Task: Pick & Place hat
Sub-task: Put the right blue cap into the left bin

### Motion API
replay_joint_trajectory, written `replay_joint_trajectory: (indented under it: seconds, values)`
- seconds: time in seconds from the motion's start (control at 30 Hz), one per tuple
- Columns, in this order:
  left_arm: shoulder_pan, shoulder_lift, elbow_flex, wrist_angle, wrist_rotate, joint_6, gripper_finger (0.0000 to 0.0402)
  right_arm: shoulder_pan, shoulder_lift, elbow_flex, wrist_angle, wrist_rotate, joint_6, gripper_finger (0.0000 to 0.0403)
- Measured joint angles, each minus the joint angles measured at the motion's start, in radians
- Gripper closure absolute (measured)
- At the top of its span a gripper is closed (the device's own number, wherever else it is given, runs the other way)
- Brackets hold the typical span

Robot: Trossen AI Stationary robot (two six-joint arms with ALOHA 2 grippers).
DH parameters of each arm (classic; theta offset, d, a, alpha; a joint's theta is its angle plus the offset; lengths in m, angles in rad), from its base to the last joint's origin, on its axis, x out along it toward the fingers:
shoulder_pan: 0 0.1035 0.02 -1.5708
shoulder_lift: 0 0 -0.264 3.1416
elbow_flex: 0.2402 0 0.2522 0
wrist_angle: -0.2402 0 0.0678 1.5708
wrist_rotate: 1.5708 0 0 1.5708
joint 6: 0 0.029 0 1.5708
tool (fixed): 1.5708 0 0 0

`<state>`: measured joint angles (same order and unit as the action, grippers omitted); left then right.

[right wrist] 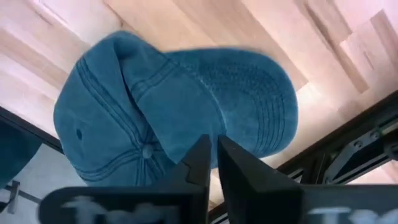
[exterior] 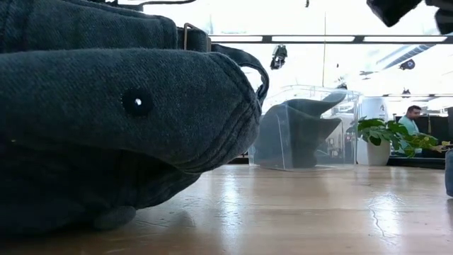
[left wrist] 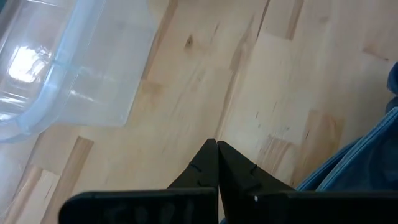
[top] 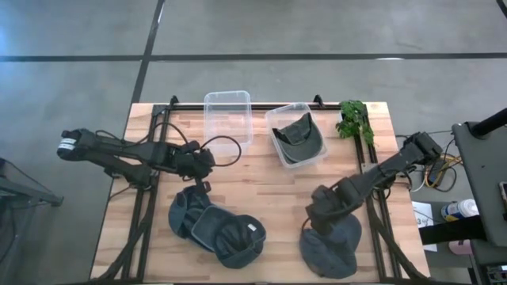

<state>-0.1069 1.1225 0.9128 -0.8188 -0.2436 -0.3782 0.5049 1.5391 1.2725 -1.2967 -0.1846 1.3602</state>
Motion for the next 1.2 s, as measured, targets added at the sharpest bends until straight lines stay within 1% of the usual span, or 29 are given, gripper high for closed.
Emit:
replay_joint_trajectory:
  seconds: [0.13,0.27,0.37,0.47,0.57,0.73,0.87,1.0,1.2]
  values:
    - [-0.001,0.0,-0.002,0.0,0.0,-0.004,0.0402,0.002,-0.006,-0.002,0.002,0.003,-0.007,0.0338]
    - [-0.001,0.0,-0.003,0.001,0.0,-0.009,0.0402,0.0,-0.013,-0.002,-0.011,0.011,-0.081,0.0293]
    - [-0.001,0.0,-0.003,0.007,0.0,-0.013,0.0402,-0.012,-0.027,-0.014,-0.011,-0.032,-0.159,0.0271]
    - [-0.001,0.0,-0.003,0.02,0.0,-0.014,0.0402,-0.056,-0.048,-0.065,-0.036,-0.096,-0.224,0.0268]
    - [-0.001,0.0,-0.003,0.048,0.0,-0.014,0.0402,-0.117,-0.089,-0.158,-0.062,-0.147,-0.291,0.0273]
    - [-0.001,0.0,-0.003,0.063,0.0,-0.024,0.0402,-0.219,-0.192,-0.312,0.02,-0.239,-0.363,0.0284]
    - [-0.001,0.0,-0.003,0.064,0.0,-0.055,0.0402,-0.281,-0.275,-0.418,0.073,-0.272,-0.404,0.0285]
    - [-0.001,0.0,-0.003,0.069,0.0,-0.071,0.0402,-0.339,-0.324,-0.516,0.108,-0.306,-0.422,0.0274]
    - [0.0,0.0,-0.003,0.103,0.0,-0.08,0.0402,-0.391,-0.328,-0.629,0.151,-0.343,-0.517,0.0241]
